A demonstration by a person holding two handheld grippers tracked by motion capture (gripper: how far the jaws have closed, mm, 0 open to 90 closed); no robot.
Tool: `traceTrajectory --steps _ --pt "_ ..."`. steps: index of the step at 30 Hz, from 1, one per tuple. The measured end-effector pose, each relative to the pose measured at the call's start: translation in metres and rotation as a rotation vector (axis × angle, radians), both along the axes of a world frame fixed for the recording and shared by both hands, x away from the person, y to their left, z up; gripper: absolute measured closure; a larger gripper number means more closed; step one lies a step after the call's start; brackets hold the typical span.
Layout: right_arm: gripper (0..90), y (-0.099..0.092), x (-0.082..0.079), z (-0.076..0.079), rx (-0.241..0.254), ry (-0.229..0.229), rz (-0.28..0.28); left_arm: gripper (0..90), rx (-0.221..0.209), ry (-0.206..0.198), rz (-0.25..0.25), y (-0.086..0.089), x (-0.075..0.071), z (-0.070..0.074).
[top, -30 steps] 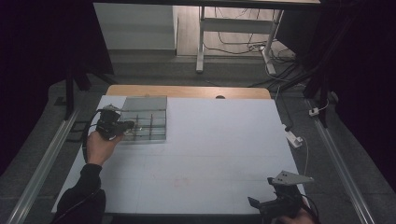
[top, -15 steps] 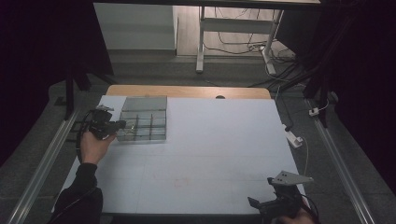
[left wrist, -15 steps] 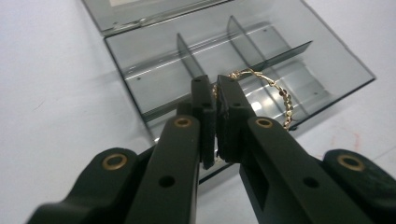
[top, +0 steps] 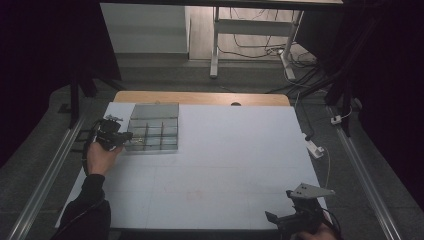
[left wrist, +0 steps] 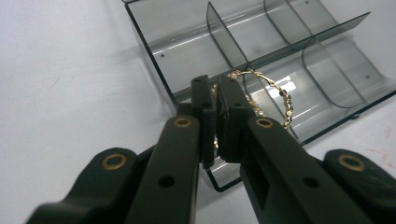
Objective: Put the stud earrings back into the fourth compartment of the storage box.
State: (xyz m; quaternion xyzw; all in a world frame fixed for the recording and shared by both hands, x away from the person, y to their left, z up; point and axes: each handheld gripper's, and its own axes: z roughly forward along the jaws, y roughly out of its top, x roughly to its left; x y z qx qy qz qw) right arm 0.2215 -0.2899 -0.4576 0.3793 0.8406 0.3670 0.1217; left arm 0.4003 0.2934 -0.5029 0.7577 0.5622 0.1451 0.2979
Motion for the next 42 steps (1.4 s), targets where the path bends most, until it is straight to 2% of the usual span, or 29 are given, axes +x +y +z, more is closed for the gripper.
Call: traceTrajectory --steps 9,14,16,21,27,31,35,38,42 --pt "0.0 0.0 0.0 0.0 -0.002 0.0 0.003 84.2 0.015 0.01 -0.018 -0.003 0.002 -0.004" --pt "0.0 0.0 0.0 0.0 -0.002 0.001 0.003 77.4 0.008 -0.017 -0.026 -0.002 0.0 0.0" --pt "0.0 0.0 0.0 0.0 -0.002 0.001 0.002 73.1 -0.005 -0.03 -0.035 -0.002 -0.002 0.004" --pt "0.0 0.0 0.0 0.0 0.0 -0.002 0.0 57.2 -0.091 -0.066 -0.073 -0.004 -0.01 0.015" --pt "0.0 0.0 0.0 0.0 -0.001 -0.001 0.0 38.8 -0.097 -0.096 -0.122 -0.014 -0.025 0.028" --pt "0.0 0.0 0.0 0.0 0.002 0.0 -0.001 26.3 -0.125 -0.111 -0.154 -0.021 -0.039 0.035" --pt "0.0 0.0 0.0 0.0 0.002 0.001 -0.002 19.9 -0.162 -0.128 -0.184 -0.027 -0.053 0.043" --pt "0.0 0.0 0.0 0.0 0.002 0.001 -0.002 18.6 -0.182 -0.136 -0.214 -0.032 -0.065 0.046" --pt "0.0 0.0 0.0 0.0 0.004 0.001 -0.003 13.9 -0.194 -0.138 -0.241 -0.037 -0.085 0.049"
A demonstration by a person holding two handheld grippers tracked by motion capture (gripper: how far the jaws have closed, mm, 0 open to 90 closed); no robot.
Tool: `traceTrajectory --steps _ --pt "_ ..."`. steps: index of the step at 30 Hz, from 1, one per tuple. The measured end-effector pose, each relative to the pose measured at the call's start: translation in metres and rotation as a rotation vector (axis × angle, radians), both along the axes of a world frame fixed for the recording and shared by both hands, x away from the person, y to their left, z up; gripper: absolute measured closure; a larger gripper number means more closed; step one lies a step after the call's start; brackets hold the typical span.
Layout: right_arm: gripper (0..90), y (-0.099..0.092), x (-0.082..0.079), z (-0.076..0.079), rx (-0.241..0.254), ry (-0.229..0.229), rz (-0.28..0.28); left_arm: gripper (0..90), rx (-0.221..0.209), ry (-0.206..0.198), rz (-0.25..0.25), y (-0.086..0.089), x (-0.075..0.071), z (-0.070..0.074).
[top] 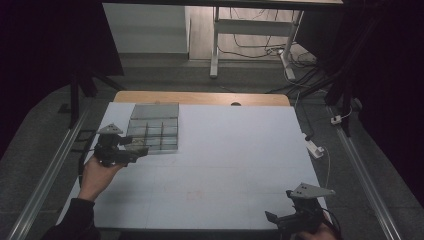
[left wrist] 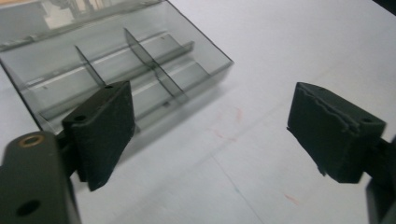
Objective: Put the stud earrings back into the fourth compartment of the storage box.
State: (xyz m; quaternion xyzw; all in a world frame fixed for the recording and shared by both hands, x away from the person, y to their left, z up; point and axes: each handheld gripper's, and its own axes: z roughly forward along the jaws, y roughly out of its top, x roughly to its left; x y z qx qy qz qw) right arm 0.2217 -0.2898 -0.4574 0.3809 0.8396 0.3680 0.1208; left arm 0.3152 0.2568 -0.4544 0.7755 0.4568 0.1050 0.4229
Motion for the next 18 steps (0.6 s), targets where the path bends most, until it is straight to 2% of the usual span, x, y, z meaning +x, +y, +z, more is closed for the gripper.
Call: traceTrajectory --steps 5,11,15,18 --pt "0.0 0.0 0.0 0.0 0.002 0.003 0.0 6.9 -0.013 -0.003 -0.022 -0.002 -0.027 0.002" --pt "0.0 0.0 0.001 0.0 0.005 0.003 0.0 1.4 -0.036 0.002 -0.048 -0.003 -0.058 -0.003" --pt "0.0 0.0 0.001 0.0 0.01 0.004 -0.001 0.0 -0.045 -0.023 -0.042 -0.002 -0.077 -0.006" --pt "0.0 0.0 0.001 0.0 0.01 0.003 -0.001 0.0 -0.035 -0.044 -0.028 -0.001 -0.091 -0.007"
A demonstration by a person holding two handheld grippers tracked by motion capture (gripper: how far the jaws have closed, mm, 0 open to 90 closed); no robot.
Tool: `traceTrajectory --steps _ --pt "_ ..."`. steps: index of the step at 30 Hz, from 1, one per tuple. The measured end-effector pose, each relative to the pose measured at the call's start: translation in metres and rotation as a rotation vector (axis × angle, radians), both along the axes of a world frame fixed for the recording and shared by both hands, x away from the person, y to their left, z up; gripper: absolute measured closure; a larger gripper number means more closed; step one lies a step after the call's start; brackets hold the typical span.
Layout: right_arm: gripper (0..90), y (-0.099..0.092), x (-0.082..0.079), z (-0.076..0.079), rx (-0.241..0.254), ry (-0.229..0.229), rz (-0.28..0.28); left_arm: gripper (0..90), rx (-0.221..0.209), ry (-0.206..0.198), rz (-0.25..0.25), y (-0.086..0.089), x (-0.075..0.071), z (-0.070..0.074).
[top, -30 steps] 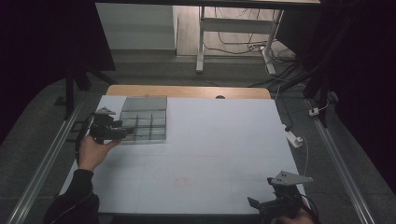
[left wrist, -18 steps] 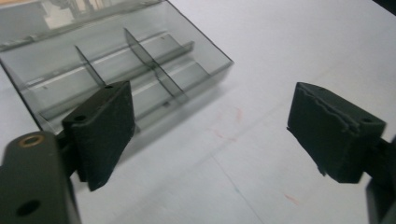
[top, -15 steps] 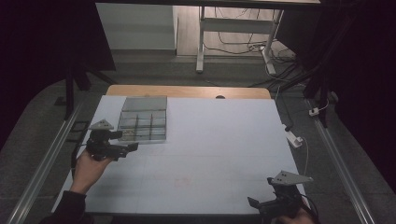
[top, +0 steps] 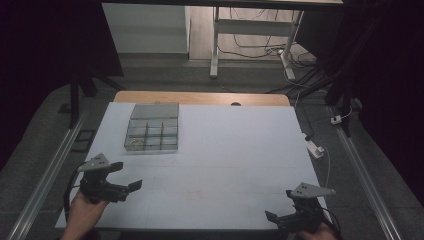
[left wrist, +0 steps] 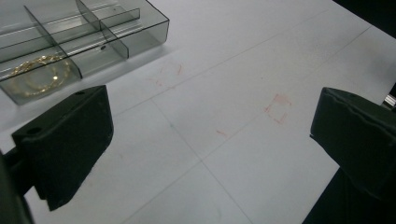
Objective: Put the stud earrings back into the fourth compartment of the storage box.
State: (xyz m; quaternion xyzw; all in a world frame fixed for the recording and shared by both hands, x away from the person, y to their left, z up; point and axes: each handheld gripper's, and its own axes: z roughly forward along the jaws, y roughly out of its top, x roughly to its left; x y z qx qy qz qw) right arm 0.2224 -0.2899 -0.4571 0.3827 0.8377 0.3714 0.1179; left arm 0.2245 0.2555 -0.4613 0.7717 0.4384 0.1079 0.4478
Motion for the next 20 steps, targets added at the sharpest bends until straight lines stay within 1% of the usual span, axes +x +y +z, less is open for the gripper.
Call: traceTrajectory --steps 4,10,13,15,17,20 --pt "0.0 0.0 0.0 0.0 -0.003 0.0 -0.002 0.0 0.044 0.002 0.008 0.002 -0.016 -0.004" --pt "0.0 0.001 0.0 0.0 -0.011 0.001 -0.005 0.0 0.091 0.032 0.028 0.008 -0.038 -0.013" --pt "0.0 0.002 0.0 0.0 -0.017 0.002 -0.007 0.0 0.111 0.052 0.036 0.011 -0.045 -0.017" --pt "0.0 0.002 0.0 0.0 -0.018 0.002 -0.008 0.0 0.119 0.07 0.04 0.012 -0.048 -0.02" --pt "0.0 0.002 0.0 0.0 -0.019 0.001 -0.009 0.0 0.109 0.057 0.044 0.014 -0.049 -0.02" --pt "0.0 0.002 0.0 -0.001 -0.026 0.004 -0.009 0.0 0.09 0.064 0.041 0.015 -0.048 -0.02"
